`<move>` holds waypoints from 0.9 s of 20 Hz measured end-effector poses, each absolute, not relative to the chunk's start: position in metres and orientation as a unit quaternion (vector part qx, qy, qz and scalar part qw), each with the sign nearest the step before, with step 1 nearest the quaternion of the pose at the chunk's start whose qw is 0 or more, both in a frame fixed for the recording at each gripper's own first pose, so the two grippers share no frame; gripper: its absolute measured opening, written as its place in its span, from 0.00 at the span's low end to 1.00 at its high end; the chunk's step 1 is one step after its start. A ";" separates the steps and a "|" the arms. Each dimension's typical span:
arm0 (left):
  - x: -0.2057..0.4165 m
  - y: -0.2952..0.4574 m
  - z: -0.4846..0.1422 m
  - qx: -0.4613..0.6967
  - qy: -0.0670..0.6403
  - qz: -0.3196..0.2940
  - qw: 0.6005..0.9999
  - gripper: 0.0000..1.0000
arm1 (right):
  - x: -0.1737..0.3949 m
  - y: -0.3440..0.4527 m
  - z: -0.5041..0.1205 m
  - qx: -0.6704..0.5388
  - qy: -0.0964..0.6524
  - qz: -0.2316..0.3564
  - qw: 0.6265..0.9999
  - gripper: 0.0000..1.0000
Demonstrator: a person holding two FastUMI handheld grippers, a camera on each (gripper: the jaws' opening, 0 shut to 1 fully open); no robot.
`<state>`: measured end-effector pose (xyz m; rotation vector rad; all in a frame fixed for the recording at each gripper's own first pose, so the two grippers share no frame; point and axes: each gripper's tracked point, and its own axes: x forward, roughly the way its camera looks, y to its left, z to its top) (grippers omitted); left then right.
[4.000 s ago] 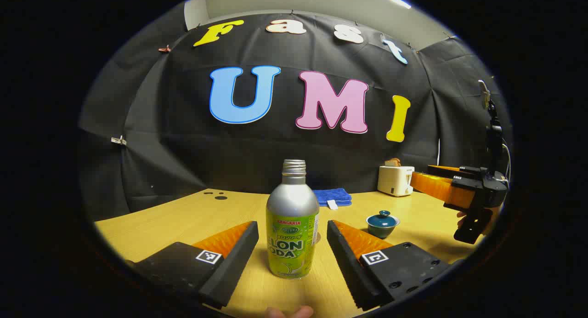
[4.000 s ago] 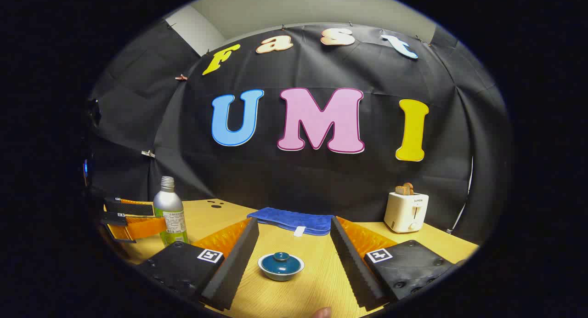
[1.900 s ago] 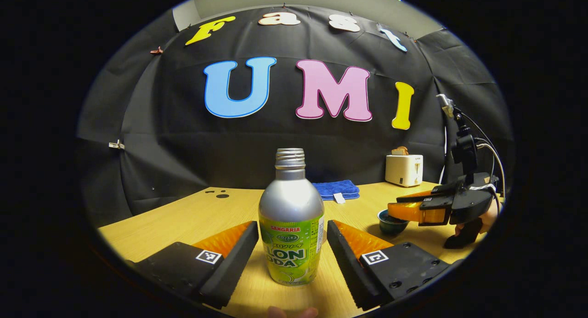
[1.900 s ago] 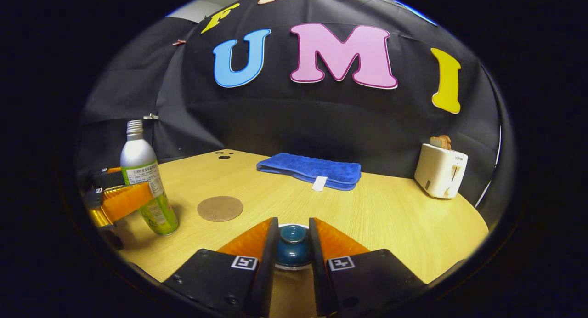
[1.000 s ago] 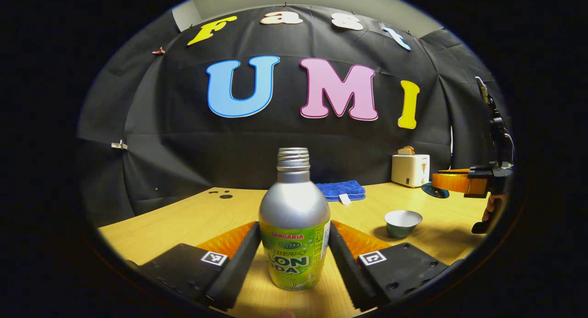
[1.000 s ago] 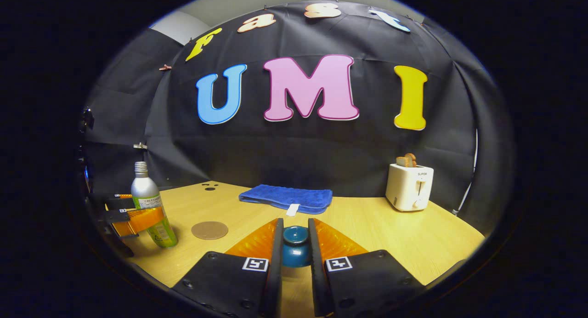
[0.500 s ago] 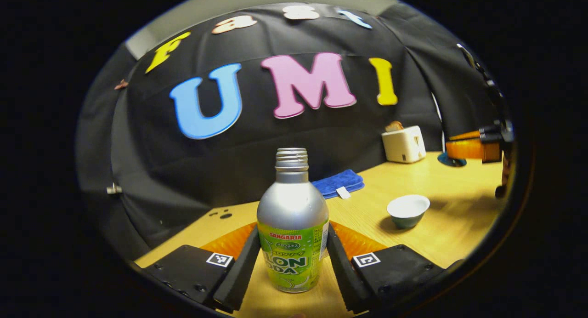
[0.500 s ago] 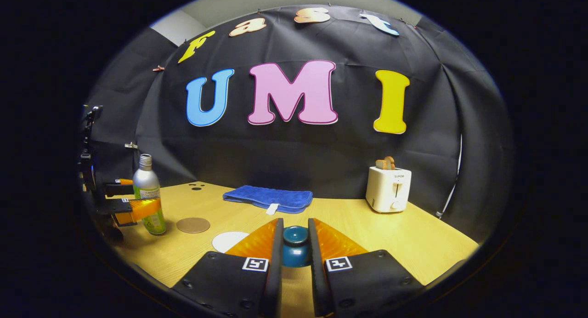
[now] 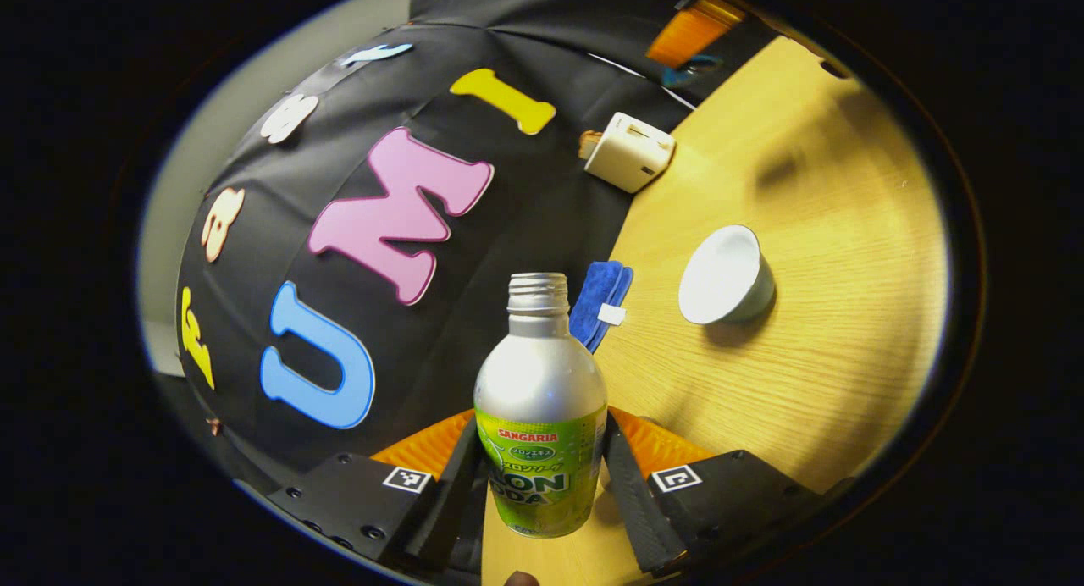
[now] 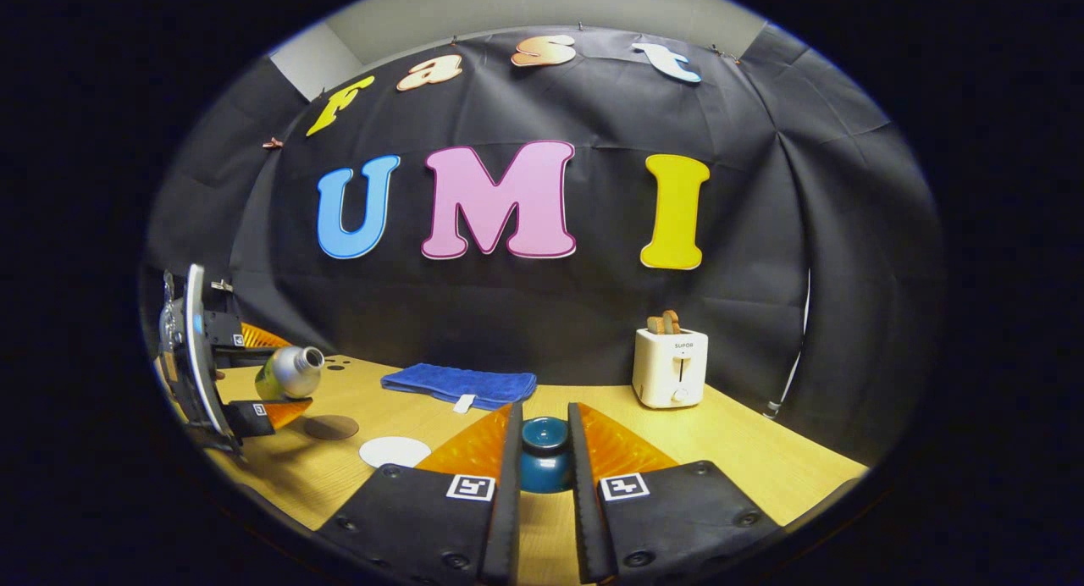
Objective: Open the teacup lid with one hand, grasp the water bottle and pour water into the teacup with the other hand; after pouring, place the water bottle on the coaster and then close the teacup lid.
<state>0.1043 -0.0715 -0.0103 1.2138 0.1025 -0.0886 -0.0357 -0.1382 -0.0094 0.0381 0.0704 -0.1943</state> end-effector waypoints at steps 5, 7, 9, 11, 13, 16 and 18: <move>0.111 -0.081 -0.014 0.655 0.053 -0.044 0.753 0.79 | -0.038 -0.145 -0.011 0.030 0.035 -0.094 0.995 0.30; 0.114 -0.086 -0.008 0.690 0.041 -0.040 0.722 0.79 | -0.038 -0.146 -0.011 0.031 0.035 -0.092 0.995 0.30; 0.116 -0.081 -0.004 0.712 0.039 -0.036 0.700 0.79 | -0.039 -0.148 -0.011 0.031 0.034 -0.092 0.995 0.30; 0.118 -0.080 -0.004 0.728 0.046 -0.038 0.683 0.79 | -0.040 -0.151 -0.011 0.032 0.033 -0.092 0.995 0.30; 0.127 -0.082 -0.006 0.742 0.052 -0.044 0.667 0.79 | -0.040 -0.150 -0.011 0.031 0.033 -0.092 0.995 0.30; 0.134 -0.083 -0.007 0.767 0.055 -0.049 0.637 0.79 | -0.040 -0.151 -0.011 0.029 0.033 -0.092 0.995 0.30; 0.133 -0.084 -0.007 0.783 0.055 -0.055 0.617 0.79 | -0.041 -0.153 -0.011 0.027 0.033 -0.093 0.995 0.30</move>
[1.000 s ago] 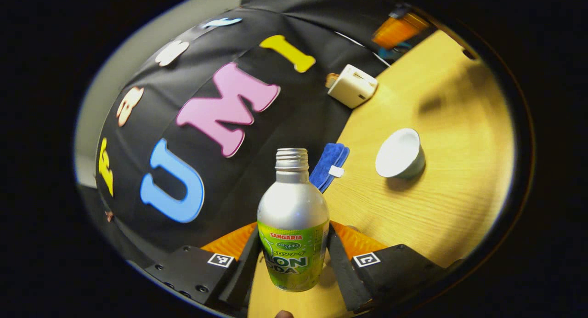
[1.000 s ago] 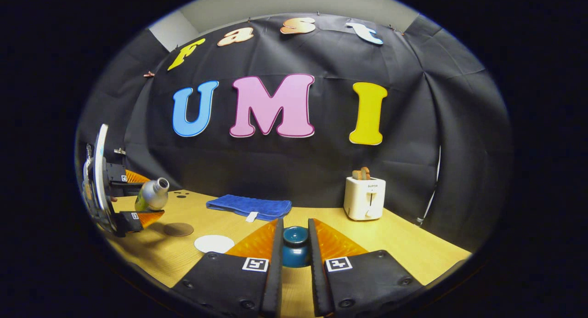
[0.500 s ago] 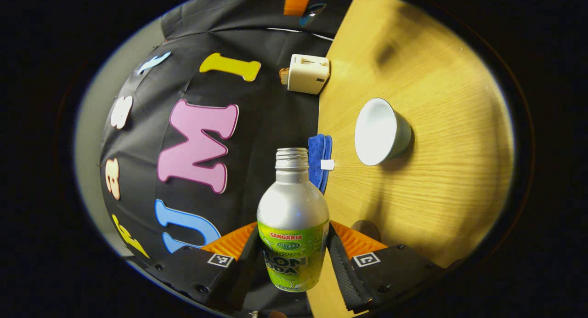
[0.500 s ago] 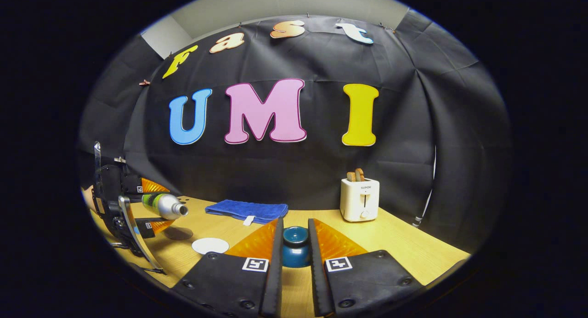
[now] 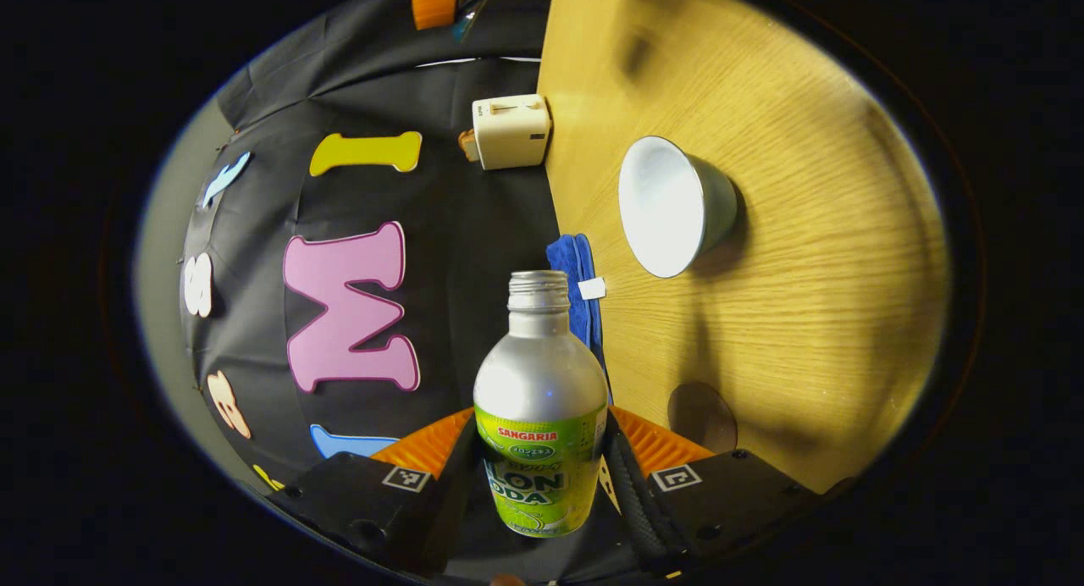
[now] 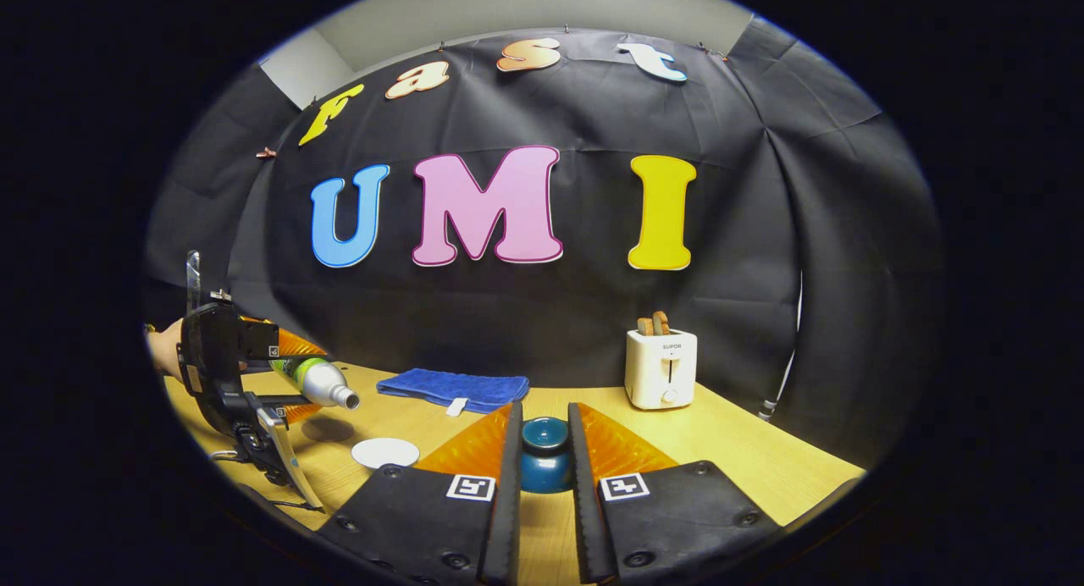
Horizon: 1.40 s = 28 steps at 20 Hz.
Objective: Open the teacup lid with one hand, grasp the water bottle and pour water into the teacup with the other hand; after pouring, place the water bottle on the coaster and then close the teacup lid.
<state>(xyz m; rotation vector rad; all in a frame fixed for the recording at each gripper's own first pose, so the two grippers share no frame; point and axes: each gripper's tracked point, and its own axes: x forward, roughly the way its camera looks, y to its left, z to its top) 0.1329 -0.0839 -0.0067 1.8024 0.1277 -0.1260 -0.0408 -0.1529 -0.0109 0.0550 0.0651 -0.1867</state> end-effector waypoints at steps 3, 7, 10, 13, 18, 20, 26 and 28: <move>0.129 -0.087 -0.007 0.807 0.051 -0.062 0.585 0.79 | -0.042 -0.155 -0.008 0.031 0.029 -0.093 0.995 0.30; 0.135 -0.087 -0.005 0.823 0.049 -0.061 0.563 0.80 | -0.041 -0.154 -0.009 0.030 0.029 -0.092 0.995 0.30; 0.136 -0.088 -0.003 0.832 0.047 -0.061 0.549 0.80 | -0.041 -0.154 -0.007 0.031 0.028 -0.091 0.995 0.30; 0.141 -0.091 -0.001 0.841 0.045 -0.061 0.535 0.80 | -0.042 -0.154 -0.008 0.031 0.028 -0.090 0.995 0.30; 0.141 -0.094 0.006 0.862 0.034 -0.055 0.503 0.80 | -0.041 -0.154 -0.008 0.031 0.029 -0.088 0.995 0.30; 0.142 -0.094 0.010 0.870 0.029 -0.055 0.488 0.80 | -0.042 -0.154 -0.008 0.032 0.028 -0.088 0.995 0.30; 0.143 -0.099 0.018 0.897 0.017 -0.050 0.439 0.80 | -0.043 -0.159 -0.006 0.038 0.024 -0.091 0.995 0.30; 0.143 -0.103 0.021 0.910 0.005 -0.050 0.412 0.80 | -0.044 -0.159 -0.005 0.041 0.023 -0.090 0.995 0.30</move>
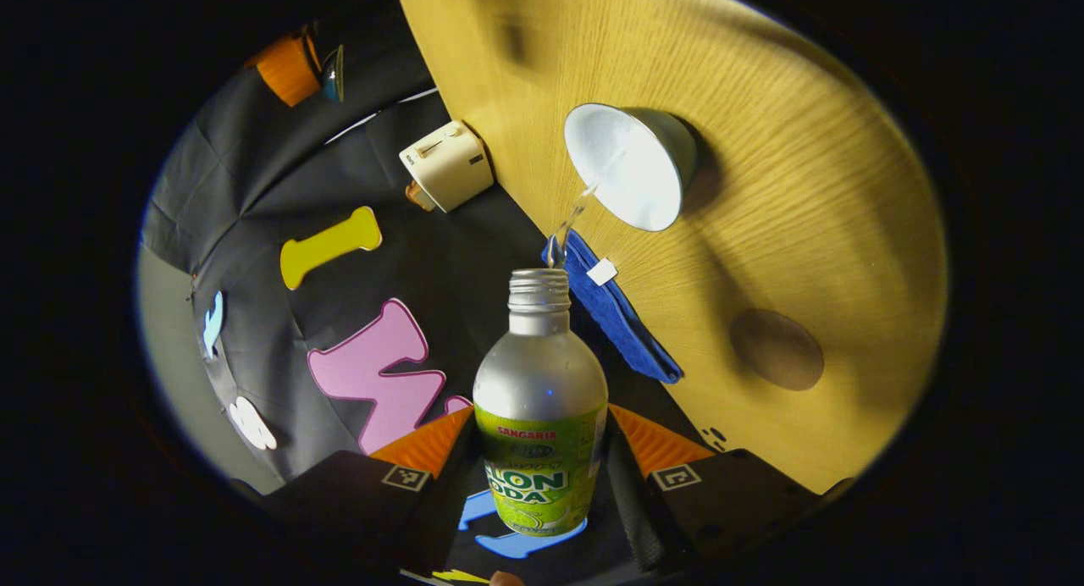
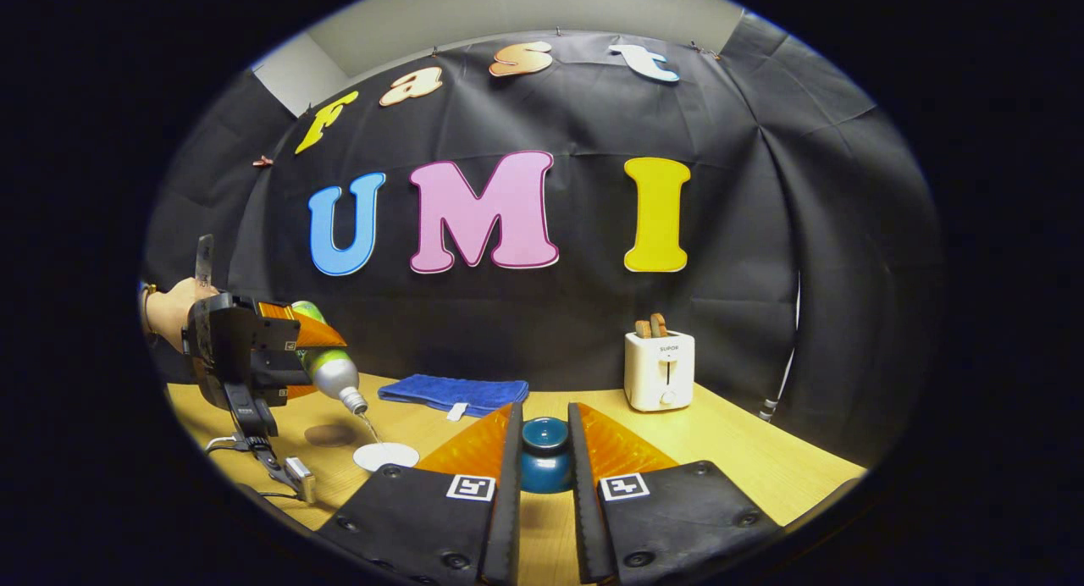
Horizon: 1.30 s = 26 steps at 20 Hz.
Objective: Open the teacup lid with one hand, grasp the water bottle and pour water into the teacup with the other hand; after pouring, place the water bottle on the coaster and then close the teacup lid.
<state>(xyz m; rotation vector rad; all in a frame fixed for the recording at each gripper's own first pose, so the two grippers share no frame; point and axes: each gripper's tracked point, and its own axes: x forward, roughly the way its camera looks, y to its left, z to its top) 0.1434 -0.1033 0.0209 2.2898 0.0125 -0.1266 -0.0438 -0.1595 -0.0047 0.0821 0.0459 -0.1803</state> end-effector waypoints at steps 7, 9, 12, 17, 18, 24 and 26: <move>0.148 -0.106 0.030 0.936 -0.011 -0.049 0.347 0.80 | -0.046 -0.159 -0.001 0.050 0.018 -0.086 0.995 0.30; 0.145 -0.108 0.032 0.945 -0.006 -0.047 0.325 0.80 | -0.047 -0.159 0.001 0.052 0.015 -0.085 0.995 0.30; 0.146 -0.111 0.033 0.954 -0.005 -0.053 0.295 0.80 | -0.046 -0.159 0.000 0.059 0.013 -0.083 0.995 0.30; 0.141 -0.120 0.023 0.961 -0.025 -0.068 0.268 0.80 | -0.045 -0.154 0.001 0.067 0.012 -0.073 0.995 0.30; 0.139 -0.121 0.018 0.958 -0.026 -0.075 0.277 0.80 | -0.046 -0.155 0.001 0.068 0.011 -0.073 0.995 0.30; 0.146 -0.111 0.020 0.921 -0.023 -0.082 0.381 0.80 | -0.045 -0.157 0.000 0.076 0.011 -0.073 0.994 0.30; 0.134 -0.097 0.009 0.879 -0.006 -0.087 0.468 0.80 | -0.044 -0.157 -0.001 0.078 0.011 -0.073 0.994 0.30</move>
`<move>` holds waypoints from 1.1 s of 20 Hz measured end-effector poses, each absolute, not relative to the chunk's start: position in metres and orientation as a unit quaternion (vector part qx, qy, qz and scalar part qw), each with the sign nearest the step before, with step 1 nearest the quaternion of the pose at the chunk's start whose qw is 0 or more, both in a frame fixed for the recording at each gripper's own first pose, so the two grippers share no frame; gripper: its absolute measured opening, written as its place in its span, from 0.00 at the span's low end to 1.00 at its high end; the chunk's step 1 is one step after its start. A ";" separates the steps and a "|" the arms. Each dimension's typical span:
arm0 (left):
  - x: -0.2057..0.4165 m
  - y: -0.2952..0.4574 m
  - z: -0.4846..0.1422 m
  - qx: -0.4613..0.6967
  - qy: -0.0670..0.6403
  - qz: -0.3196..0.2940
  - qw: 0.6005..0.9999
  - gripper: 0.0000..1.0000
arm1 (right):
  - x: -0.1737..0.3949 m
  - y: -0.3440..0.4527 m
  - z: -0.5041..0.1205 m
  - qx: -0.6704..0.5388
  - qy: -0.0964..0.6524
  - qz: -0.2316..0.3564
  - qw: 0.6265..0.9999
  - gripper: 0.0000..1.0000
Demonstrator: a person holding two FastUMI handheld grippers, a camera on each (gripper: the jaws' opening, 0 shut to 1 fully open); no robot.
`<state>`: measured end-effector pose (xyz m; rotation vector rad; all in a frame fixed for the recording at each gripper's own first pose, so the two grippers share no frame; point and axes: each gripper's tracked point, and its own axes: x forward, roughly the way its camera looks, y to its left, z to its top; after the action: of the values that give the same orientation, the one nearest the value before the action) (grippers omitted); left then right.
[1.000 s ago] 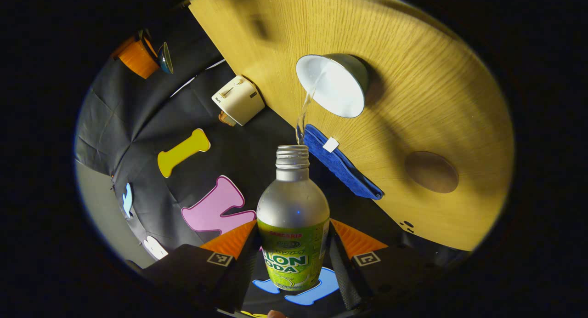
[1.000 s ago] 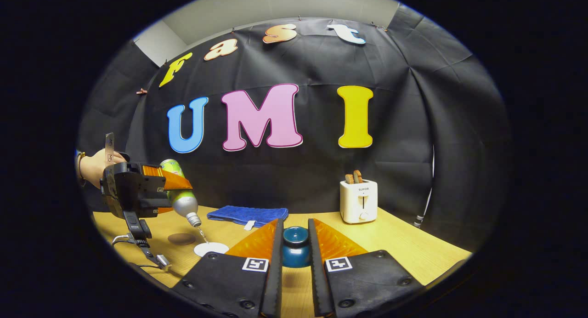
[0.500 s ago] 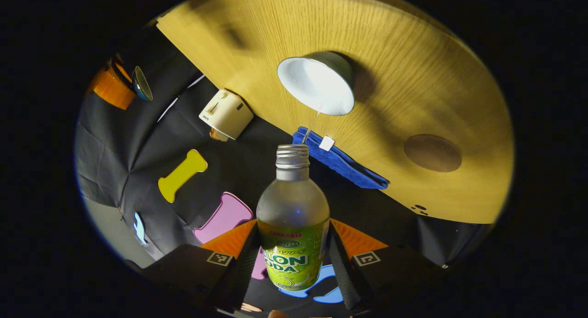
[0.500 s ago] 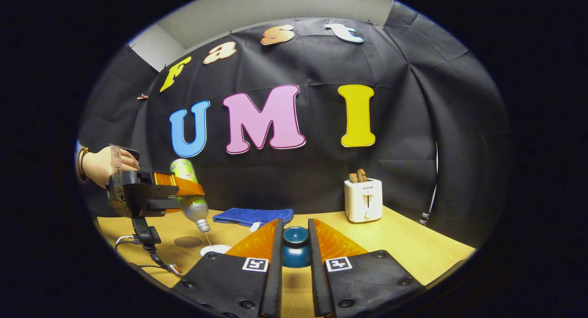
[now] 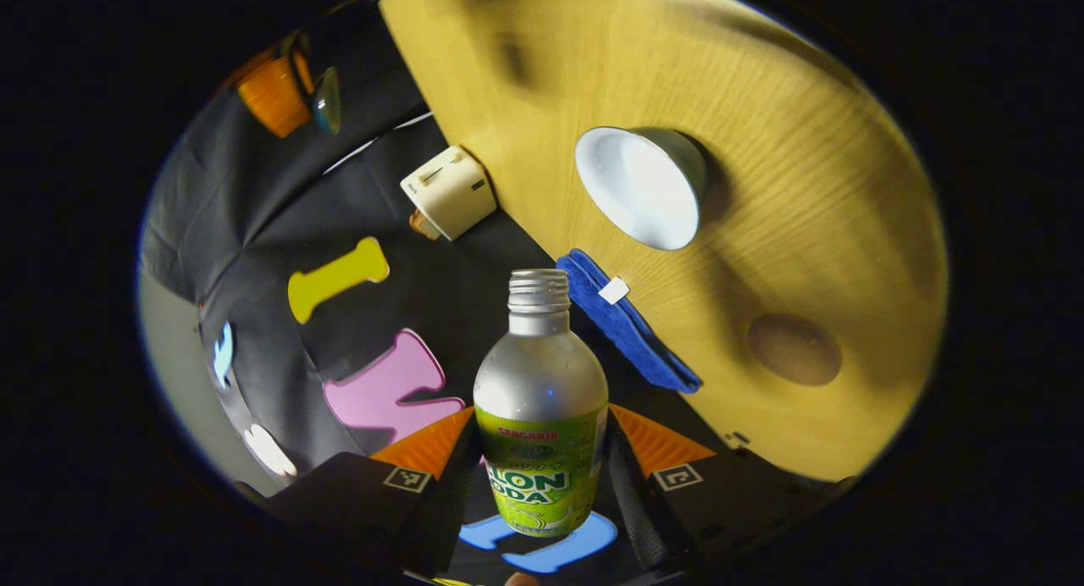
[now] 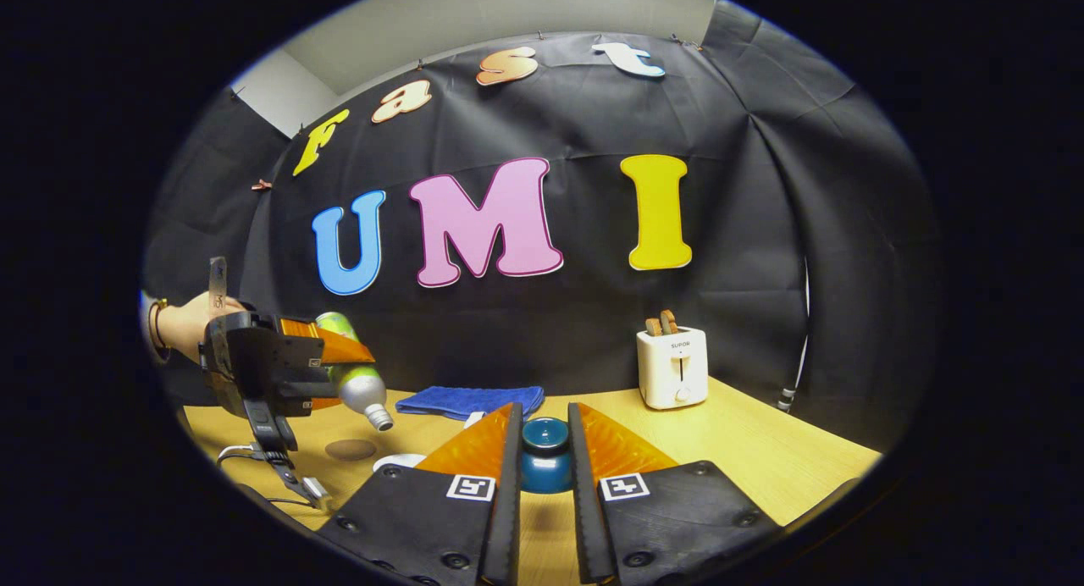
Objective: Open the teacup lid with one hand, grasp the water bottle and pour water into the teacup with the other hand; after pouring, place the water bottle on the coaster and then close the teacup lid.
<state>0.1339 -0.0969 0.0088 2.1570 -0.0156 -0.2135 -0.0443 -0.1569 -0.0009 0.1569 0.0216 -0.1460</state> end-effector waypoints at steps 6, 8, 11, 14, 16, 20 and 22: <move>0.125 -0.083 -0.019 0.659 0.025 -0.094 0.746 0.79 | -0.040 -0.142 -0.004 0.070 0.014 -0.066 0.995 0.30; 0.129 -0.083 -0.016 0.563 0.018 -0.085 0.822 0.79 | -0.038 -0.136 -0.007 0.066 0.017 -0.063 0.996 0.30; 0.136 -0.094 -0.012 0.398 -0.003 -0.089 0.913 0.79 | -0.034 -0.126 -0.014 0.065 0.025 -0.055 0.996 0.30; 0.141 -0.092 -0.007 0.287 -0.024 -0.088 0.954 0.79 | -0.032 -0.118 -0.018 0.067 0.028 -0.048 0.996 0.30; 0.145 -0.086 -0.005 0.229 -0.034 -0.081 0.969 0.79 | -0.030 -0.115 -0.020 0.065 0.031 -0.045 0.996 0.30; 0.150 -0.082 -0.014 0.077 -0.038 -0.079 0.993 0.79 | -0.029 -0.112 -0.024 0.065 0.035 -0.042 0.996 0.25; 0.152 -0.079 -0.023 0.036 -0.023 -0.072 0.996 0.79 | -0.029 -0.114 -0.024 0.065 0.035 -0.043 0.996 0.30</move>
<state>0.1516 -0.0789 -0.0226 0.0712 -0.0460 -0.1449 -0.0290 -0.1136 -0.0236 0.1303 0.0692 -0.0853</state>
